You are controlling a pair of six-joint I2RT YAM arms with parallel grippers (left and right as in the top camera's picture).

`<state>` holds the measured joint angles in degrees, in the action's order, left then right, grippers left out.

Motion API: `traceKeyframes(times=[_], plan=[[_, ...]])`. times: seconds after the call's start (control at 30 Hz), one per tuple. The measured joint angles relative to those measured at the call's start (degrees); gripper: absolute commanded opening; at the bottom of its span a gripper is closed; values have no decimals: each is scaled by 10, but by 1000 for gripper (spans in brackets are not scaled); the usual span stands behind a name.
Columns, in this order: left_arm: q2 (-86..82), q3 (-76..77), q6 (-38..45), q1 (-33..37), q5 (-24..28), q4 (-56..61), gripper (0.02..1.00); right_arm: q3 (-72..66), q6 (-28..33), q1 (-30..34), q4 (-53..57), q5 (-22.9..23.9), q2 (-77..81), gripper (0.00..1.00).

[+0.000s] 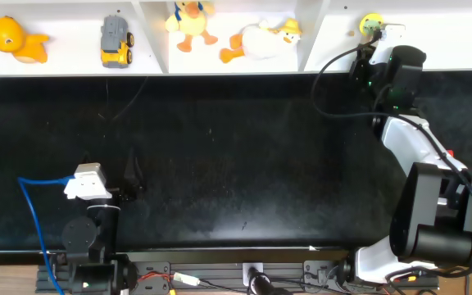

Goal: Store Toys

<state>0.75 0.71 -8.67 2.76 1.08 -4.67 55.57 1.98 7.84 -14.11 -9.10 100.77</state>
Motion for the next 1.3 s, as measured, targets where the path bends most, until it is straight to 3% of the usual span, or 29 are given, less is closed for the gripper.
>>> traceKeyframes(times=[0.1,0.3,0.4,0.63,0.83,0.97,1.13,1.3], plan=[[0,0,0,0,0,0,996,0,-4,0,6,0,2,533],[0,0,0,0,0,0,998,0,-3,0,7,-1,6,693],[0,0,0,0,0,0,998,0,-5,0,12,-1,5,996],[0,0,0,0,0,0,998,3,-7,0,139,19,-54,998],[0,0,0,0,0,0,998,2,-67,15,339,77,-192,998],[0,0,0,0,0,0,998,4,-163,50,489,107,-325,996],[0,0,0,0,0,0,998,3,-334,104,635,128,-459,996],[0,0,0,0,0,0,998,3,-409,113,683,115,-539,996]])
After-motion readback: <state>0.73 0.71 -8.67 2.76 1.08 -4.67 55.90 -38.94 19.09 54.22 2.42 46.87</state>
